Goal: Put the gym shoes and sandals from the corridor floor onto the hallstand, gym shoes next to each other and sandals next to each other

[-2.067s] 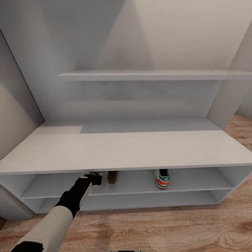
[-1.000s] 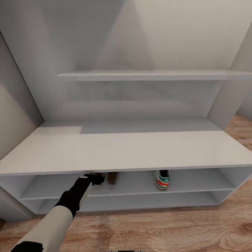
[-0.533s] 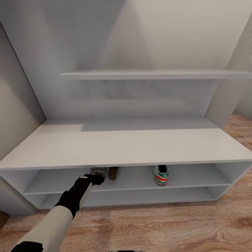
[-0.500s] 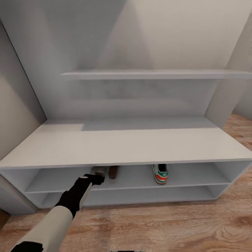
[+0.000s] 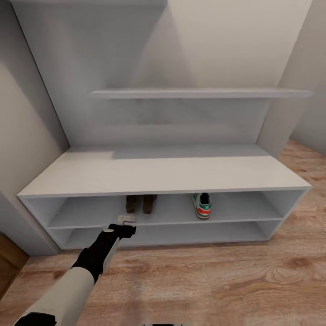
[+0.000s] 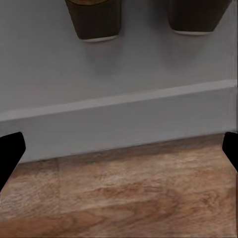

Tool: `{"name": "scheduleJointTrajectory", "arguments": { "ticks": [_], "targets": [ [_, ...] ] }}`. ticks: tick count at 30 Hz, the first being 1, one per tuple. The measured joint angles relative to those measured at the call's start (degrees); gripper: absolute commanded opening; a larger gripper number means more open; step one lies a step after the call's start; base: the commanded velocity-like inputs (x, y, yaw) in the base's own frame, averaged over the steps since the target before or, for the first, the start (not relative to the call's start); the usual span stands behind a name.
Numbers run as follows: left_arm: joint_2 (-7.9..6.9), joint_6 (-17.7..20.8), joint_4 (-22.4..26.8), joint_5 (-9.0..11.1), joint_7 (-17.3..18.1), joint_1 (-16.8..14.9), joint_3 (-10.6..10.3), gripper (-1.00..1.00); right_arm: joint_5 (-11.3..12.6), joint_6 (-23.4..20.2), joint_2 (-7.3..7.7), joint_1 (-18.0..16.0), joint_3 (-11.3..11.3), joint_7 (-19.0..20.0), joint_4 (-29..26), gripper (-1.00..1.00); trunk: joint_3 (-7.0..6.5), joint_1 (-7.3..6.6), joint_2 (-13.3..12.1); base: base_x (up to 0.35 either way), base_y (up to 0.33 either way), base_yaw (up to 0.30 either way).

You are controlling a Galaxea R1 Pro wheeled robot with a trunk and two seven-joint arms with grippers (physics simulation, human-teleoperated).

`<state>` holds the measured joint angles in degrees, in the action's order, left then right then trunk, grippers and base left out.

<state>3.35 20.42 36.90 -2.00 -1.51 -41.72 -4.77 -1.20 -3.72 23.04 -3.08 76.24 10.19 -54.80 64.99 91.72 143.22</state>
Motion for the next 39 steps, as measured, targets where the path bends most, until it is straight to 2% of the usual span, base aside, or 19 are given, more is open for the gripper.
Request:
{"name": "scheduleJointTrajectory", "arguments": {
  "ticks": [5,7,11,13,15,16,17,19,21,23,25,26,28,32,35,39],
  "targets": [
    [-0.02,-0.8,0.2,0.1,0.1,1.9,0.2,1.0,0.0,0.0,0.0,0.0,0.0,0.0,0.0,-1.0,0.0,0.0,0.0,-0.337,0.0,0.0],
    [-0.07,-3.9,0.6,0.3,0.5,4.4,0.3,1.0,0.0,0.0,0.0,0.0,0.0,0.0,0.0,-1.0,0.0,0.0,0.0,-0.337,0.0,0.0],
    [-0.08,-7.7,0.7,0.4,1.3,6.8,0.2,1.0,-0.2,0.0,-0.03,0.0,0.0,0.0,0.1,-1.0,0.0,0.0,0.0,-0.337,0.0,0.0],
    [-0.12,-9.7,0.7,0.4,2.9,8.0,0.2,1.0,-0.5,0.0,-0.06,0.0,-0.1,0.0,0.1,-1.0,0.0,0.0,0.0,-0.334,0.0,0.0],
    [-0.4,-12.1,0.8,0.4,7.3,9.7,0.2,1.0,-0.8,0.0,-0.14,0.0,-0.1,0.0,0.1,-1.0,0.0,0.0,0.0,-0.292,0.0,0.0],
    [-2.25,-14.7,0.8,0.6,14.4,11.2,0.2,1.0,-0.9,0.0,-0.77,0.0,-0.1,0.0,0.1,-1.0,0.01,0.0,0.0,-0.248,0.0,0.0],
    [-3.66,-16.2,0.8,0.8,18.6,11.9,0.5,1.0,-1.0,0.1,-1.05,0.0,-0.1,0.0,0.1,-1.0,0.0,-0.01,0.0,-0.24,0.0,0.0],
    [-5.17,-17.7,0.8,1.3,22.7,12.4,0.6,1.0,-1.2,0.4,-1.32,0.0,-0.1,0.0,0.1,-1.0,0.0,-0.01,0.0,-0.218,0.0,0.0],
    [-7.86,-20.6,0.8,3.3,30.8,13.8,1.3,1.0,-1.6,1.3,-1.78,0.0,-0.2,0.0,0.1,-1.0,0.0,-0.02,0.0,-0.148,0.0,0.0],
    [-9.14,-21.9,0.8,4.8,34.9,14.7,2.1,1.0,-1.9,2.0,-1.93,0.0,-0.2,0.0,0.1,-1.0,0.0,-0.02,0.0,-0.088,0.0,0.0],
    [-11.48,-23.6,0.8,8.0,42.3,16.7,3.5,1.0,-2.2,3.0,-2.12,0.0,-0.2,0.1,0.1,-1.0,0.01,-0.03,0.0,-0.04,0.0,0.0],
    [-12.19,-23.8,0.8,8.8,44.3,17.3,3.9,1.0,-2.3,3.2,-2.15,0.0,-0.2,0.1,0.1,-1.0,0.0,-0.03,0.0,-0.023,0.0,0.0],
    [-14.69,-24.5,0.7,10.7,51.2,19.3,5.3,1.0,-2.4,3.8,-2.75,0.0,-0.3,0.2,0.1,-1.0,0.01,-0.03,0.0,-0.013,0.0,0.0],
    [-16.45,-26.0,0.6,11.6,56.7,21.7,6.9,1.0,-2.3,4.1,-3.86,0.0,-0.3,0.3,0.1,-1.0,0.01,-0.03,0.0,-0.006,0.0,0.0],
    [-16.95,-27.7,0.6,11.8,58.4,23.3,8.0,1.0,-2.3,4.2,-4.33,0.0,-0.4,0.4,0.0,-1.0,0.0,-0.04,0.0,-0.002,0.0,0.0],
    [-17.12,-29.4,0.6,11.8,58.8,25.1,8.9,1.0,-2.2,4.3,-4.63,0.0,-0.4,0.4,-0.1,-1.0,0.0,-0.04,0.0,0.0,0.0,0.0]
  ]
}}
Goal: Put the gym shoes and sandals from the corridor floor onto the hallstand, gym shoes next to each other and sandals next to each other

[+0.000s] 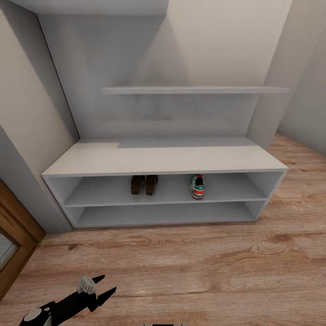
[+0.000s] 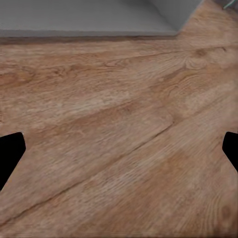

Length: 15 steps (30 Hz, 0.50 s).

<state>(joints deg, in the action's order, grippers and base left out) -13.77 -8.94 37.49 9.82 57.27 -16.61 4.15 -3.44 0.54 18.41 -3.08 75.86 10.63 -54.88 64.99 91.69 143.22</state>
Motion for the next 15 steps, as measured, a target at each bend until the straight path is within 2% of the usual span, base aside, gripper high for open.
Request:
{"name": "scheduleJointTrajectory", "arguments": {
  "ticks": [3,11,15],
  "targets": [
    [0.03,-0.3,-0.2,0.0,-0.7,0.4,0.5,1.0,0.0,0.0,-0.06,0.0,0.0,0.0,0.0,-1.0,0.0,0.0,0.0,0.0,0.0,0.0],
    [0.11,-0.9,-0.8,-0.3,-6.3,1.1,1.5,1.0,0.0,0.0,-0.11,0.0,0.0,0.0,0.0,-1.0,0.0,0.0,0.0,0.0,0.0,0.0],
    [0.24,-2.8,-1.0,-0.5,-8.6,1.4,1.6,1.0,0.0,0.0,-0.36,0.0,0.0,0.0,-0.2,-1.0,0.0,0.01,0.0,-0.053,-0.034,0.0]
  ]
}}
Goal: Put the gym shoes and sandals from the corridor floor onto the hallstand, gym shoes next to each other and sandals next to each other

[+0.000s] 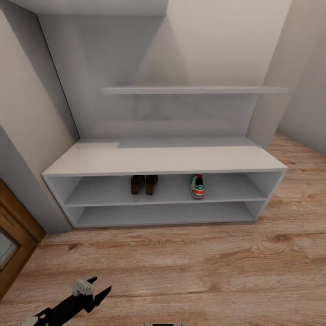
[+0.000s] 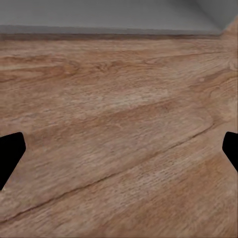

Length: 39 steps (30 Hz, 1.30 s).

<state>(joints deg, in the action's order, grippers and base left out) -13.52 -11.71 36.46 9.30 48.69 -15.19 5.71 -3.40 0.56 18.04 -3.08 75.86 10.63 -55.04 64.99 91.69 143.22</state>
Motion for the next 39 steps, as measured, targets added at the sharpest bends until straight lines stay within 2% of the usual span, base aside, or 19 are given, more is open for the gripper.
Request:
{"name": "scheduleJointTrajectory", "arguments": {
  "ticks": [6,8,14,32,39],
  "targets": [
    [0.19,-1.9,0.0,0.0,-0.8,0.1,0.0,1.0,0.1,0.8,-1.24,0.0,0.0,0.0,-1.2,-1.0,0.0,0.02,0.0,-0.207,-0.136,0.0],
    [0.23,-2.0,0.0,0.0,-0.9,0.1,-0.1,1.0,0.0,2.2,-2.67,0.0,0.0,0.0,-2.5,-1.0,0.0,0.02,0.0,-0.25,-0.163,0.0],
    [0.25,-2.1,0.0,0.3,-0.8,0.1,-0.1,1.0,0.0,5.3,-5.13,0.0,0.0,0.0,-3.8,-1.0,0.0,0.02,0.0,-0.254,-0.166,0.0],
    [0.3,-2.2,-0.1,0.5,-0.6,0.1,-0.1,1.0,0.0,6.2,-5.73,0.0,0.0,0.3,-4.2,-1.0,0.0,0.01,0.0,-0.236,-0.136,0.0],
    [0.33,-2.1,-0.1,0.5,-0.6,0.1,-0.1,1.0,0.0,6.2,-5.98,0.0,-0.1,2.4,-4.4,-1.0,0.0,0.0,0.0,-0.062,-0.012,0.0]
  ]
}}
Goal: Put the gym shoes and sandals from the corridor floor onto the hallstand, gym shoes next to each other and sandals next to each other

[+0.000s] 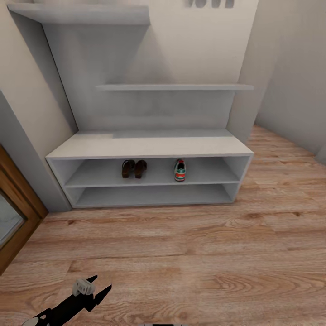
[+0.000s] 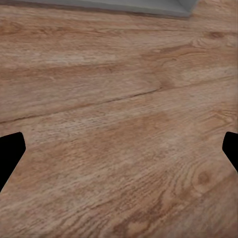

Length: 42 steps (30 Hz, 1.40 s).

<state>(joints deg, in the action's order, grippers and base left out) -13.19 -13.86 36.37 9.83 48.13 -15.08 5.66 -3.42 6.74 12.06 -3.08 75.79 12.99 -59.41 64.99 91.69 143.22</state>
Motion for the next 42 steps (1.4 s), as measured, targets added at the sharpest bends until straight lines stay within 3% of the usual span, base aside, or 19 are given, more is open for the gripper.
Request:
{"name": "scheduleJointTrajectory", "arguments": {
  "ticks": [11,15,18,19,22,23,24,26,27,28,32,33,35,36,38,39,41,42],
  "targets": [
    [-0.03,0.1,0.0,0.0,0.0,0.0,0.0,1.0,0.0,0.0,-0.78,0.0,-0.1,3.1,-0.2,-1.0,0.0,0.0,0.0,-0.006,-0.001,0.0],
    [-0.07,0.0,0.0,-0.1,0.0,0.0,0.0,1.0,-0.2,0.1,-4.66,0.0,-3.5,3.3,-3.6,-1.0,0.0,0.0,0.0,0.0,0.0,0.0],
    [-0.07,0.0,0.0,-0.2,0.1,0.0,0.0,1.0,-0.1,0.0,-5.85,0.0,-3.9,3.4,-4.2,-1.0,0.0,0.0,0.0,0.0,0.0,0.0],
    [-0.07,0.0,0.0,-0.4,0.2,0.0,0.0,1.0,-0.6,0.0,-6.61,0.0,-5.1,3.4,-4.1,-1.0,0.0,0.0,0.0,0.0,0.0,0.0],
    [-0.02,-0.1,-0.1,-0.5,0.2,0.1,-0.2,1.0,-1.6,-0.1,-6.88,0.0,-9.8,3.4,-3.5,-1.0,0.0,0.0,0.0,0.0,0.0,0.0],
    [0.0,-0.1,-0.2,-0.6,0.3,0.1,-0.3,1.0,-2.2,-0.2,-6.92,0.0,-13.4,3.3,-2.7,-1.0,0.0,0.0,0.0,0.0,0.0,0.0],
    [0.01,-0.1,-0.2,-0.7,0.4,0.1,-0.3,1.0,-2.4,-0.2,-6.92,0.0,-15.7,3.3,-2.2,-1.0,0.0,0.0,0.0,0.0,0.0,0.0],
    [0.01,-0.1,-0.2,-1.0,0.9,0.1,-0.6,1.0,-2.9,-0.3,-6.85,0.0,-23.0,3.0,-0.6,-1.0,0.0,0.0,0.0,0.0,0.0,0.0],
    [0.01,-0.1,-0.3,-1.2,1.2,0.1,-0.8,1.0,-3.0,-0.4,-6.84,0.0,-25.4,2.9,-0.2,-1.0,0.0,0.0,0.0,0.0,0.0,0.0],
    [0.01,-0.1,-0.4,-1.5,1.7,0.1,-1.0,1.0,-3.1,-0.5,-6.81,0.0,-30.3,2.3,0.4,-1.0,0.0,0.0,0.0,0.0,0.0,0.0],
    [-0.03,-0.1,-1.1,-1.9,2.5,0.1,-1.3,1.0,-3.2,-1.7,-6.85,-0.1,-40.0,-0.7,0.9,-1.0,0.0,0.0,0.0,0.0,0.0,0.0],
    [-0.06,-0.1,-1.3,-2.0,2.8,0.1,-1.4,1.0,-3.1,-3.3,-6.93,-0.3,-44.2,-2.7,1.0,-1.0,0.0,0.0,0.0,0.0,0.0,0.0],
    [-0.13,0.0,-1.5,-2.0,3.1,0.1,-1.5,1.0,-3.1,-5.6,-7.14,-0.8,-48.5,-4.9,1.1,-1.0,0.0,0.0,0.0,0.0,0.0,0.0],
    [-0.19,0.0,-1.6,-2.0,3.6,0.1,-1.5,1.0,-3.0,-8.4,-7.7,-1.7,-52.6,-7.1,1.0,-1.0,0.0,0.0,0.0,0.0,0.0,0.0],
    [-0.29,0.0,-1.6,-2.1,4.3,0.1,-1.5,1.0,-2.9,-11.8,-8.65,-3.0,-56.5,-9.1,0.9,-1.0,-0.01,0.0,0.0,0.0,0.0,0.0],
    [-0.42,0.0,-1.7,-2.0,5.2,0.1,-1.4,1.0,-2.9,-15.1,-9.85,-4.6,-59.8,-10.8,0.8,-1.0,-0.01,0.0,0.0,0.0,0.0,0.0],
    [-0.55,0.0,-1.7,-1.9,6.6,0.1,-1.3,1.0,-2.8,-18.3,-11.5,-6.6,-62.8,-12.4,0.9,-1.0,-0.01,0.0,0.0,0.0,0.0,0.0],
    [-0.62,0.0,-1.8,-2.0,8.2,0.1,-1.2,1.0,-3.0,-21.0,-13.4,-8.5,-65.3,-14.2,1.1,-1.0,-0.01,0.0,0.0,0.0,0.0,0.0]
  ]
}}
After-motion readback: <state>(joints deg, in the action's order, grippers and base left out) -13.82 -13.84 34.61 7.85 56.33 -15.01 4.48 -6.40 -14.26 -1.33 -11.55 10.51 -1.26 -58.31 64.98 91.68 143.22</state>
